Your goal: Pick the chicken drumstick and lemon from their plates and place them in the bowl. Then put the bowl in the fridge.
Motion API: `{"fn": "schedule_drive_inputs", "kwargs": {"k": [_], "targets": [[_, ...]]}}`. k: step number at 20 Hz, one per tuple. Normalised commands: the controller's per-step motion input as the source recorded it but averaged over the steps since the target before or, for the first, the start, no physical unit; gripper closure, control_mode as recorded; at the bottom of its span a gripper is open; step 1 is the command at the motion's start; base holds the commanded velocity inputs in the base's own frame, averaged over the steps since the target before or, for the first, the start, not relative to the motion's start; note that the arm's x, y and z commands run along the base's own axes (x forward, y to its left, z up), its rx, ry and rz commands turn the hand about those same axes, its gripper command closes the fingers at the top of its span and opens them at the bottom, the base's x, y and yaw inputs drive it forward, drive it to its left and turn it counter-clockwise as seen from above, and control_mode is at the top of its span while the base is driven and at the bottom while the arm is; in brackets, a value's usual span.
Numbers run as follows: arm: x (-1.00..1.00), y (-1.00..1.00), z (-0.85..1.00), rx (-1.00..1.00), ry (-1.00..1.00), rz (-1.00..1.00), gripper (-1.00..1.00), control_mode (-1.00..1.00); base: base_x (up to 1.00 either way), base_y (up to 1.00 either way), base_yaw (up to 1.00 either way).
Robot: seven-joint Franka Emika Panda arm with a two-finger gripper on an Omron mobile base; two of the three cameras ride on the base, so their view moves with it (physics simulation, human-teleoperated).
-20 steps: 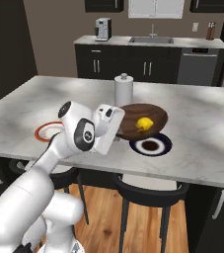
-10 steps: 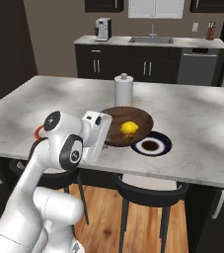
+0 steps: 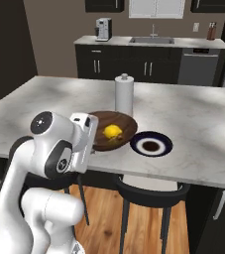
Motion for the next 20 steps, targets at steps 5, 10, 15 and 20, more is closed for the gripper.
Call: {"fn": "schedule_drive_inputs", "kwargs": {"k": [5, 10, 15, 20], "targets": [[-0.48, 0.23, 0.14, 0.01, 0.07, 0.10, 1.00, -1.00, 0.00, 0.00, 0.00], [-0.55, 0.12, 0.04, 0.00, 0.00, 0.00, 1.00, -1.00, 0.00, 0.00, 0.00], [-0.16, 0.10, -0.11, 0.00, -0.02, 0.00, 1.00, -1.00, 0.00, 0.00, 0.00], [0.00, 0.06, -0.19, 0.01, -0.07, 0.00, 1.00, -1.00, 0.00, 0.00, 0.00]]}}
